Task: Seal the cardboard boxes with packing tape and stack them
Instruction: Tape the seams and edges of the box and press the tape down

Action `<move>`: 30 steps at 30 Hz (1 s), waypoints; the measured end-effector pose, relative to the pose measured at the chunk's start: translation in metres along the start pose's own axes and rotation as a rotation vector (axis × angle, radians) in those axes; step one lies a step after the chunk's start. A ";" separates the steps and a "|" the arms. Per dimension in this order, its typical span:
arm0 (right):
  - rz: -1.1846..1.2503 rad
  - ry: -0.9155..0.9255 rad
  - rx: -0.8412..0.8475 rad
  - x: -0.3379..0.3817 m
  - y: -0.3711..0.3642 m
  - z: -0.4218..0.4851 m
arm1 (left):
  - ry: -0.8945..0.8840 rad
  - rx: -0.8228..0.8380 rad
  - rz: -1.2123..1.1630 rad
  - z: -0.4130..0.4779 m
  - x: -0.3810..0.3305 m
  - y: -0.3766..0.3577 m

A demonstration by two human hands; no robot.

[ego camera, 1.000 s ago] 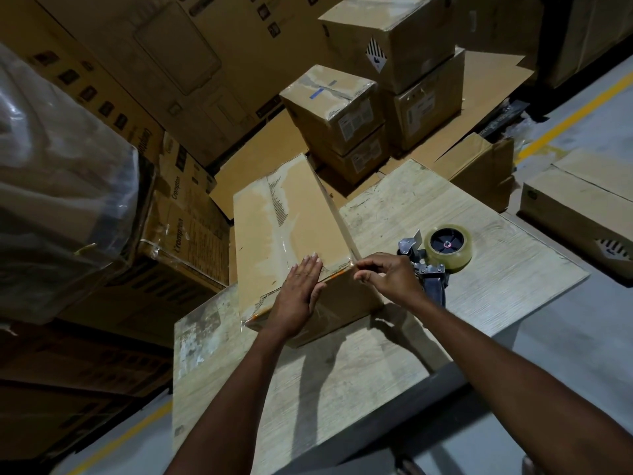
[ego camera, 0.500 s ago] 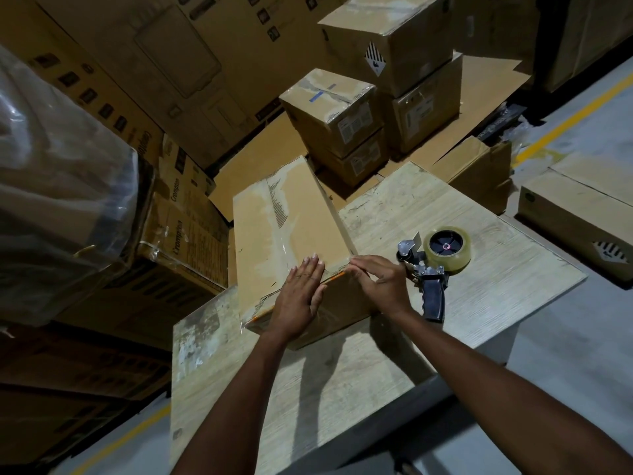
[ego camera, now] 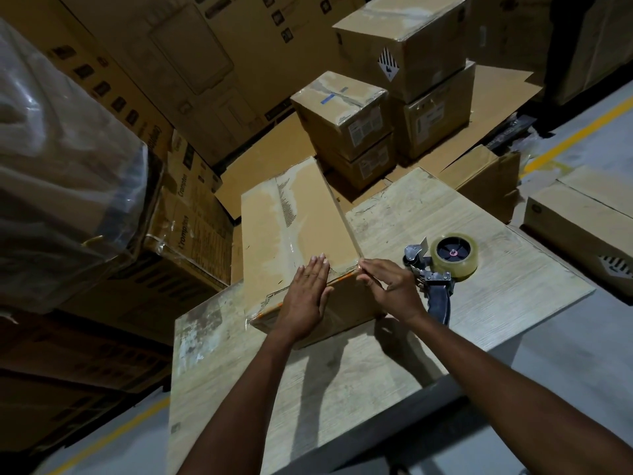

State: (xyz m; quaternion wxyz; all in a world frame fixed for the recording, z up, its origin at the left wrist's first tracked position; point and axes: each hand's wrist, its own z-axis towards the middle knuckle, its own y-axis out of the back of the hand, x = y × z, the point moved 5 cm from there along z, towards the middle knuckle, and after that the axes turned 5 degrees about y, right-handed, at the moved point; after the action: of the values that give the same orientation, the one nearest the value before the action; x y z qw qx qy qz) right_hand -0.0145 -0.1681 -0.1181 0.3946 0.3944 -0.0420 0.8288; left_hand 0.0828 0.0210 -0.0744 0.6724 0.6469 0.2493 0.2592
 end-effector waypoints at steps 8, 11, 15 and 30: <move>-0.217 0.195 0.028 0.020 0.008 -0.006 | 0.068 -0.032 -0.198 -0.020 0.014 0.008; -0.269 0.346 0.127 0.030 -0.010 -0.002 | 0.167 -0.128 -0.213 -0.038 0.037 0.004; -0.335 0.560 0.257 0.049 -0.040 0.007 | 0.157 -0.226 -0.223 -0.043 0.046 -0.005; -0.336 0.541 0.455 0.040 -0.035 0.025 | 0.070 -0.336 -0.194 -0.043 0.049 -0.013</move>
State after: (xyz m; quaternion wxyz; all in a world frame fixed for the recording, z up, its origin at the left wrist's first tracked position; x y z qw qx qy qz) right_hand 0.0098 -0.1285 -0.0822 0.4239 0.2405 0.3137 0.8149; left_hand 0.0906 0.0860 -0.0891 0.7837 0.4892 0.2869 0.2535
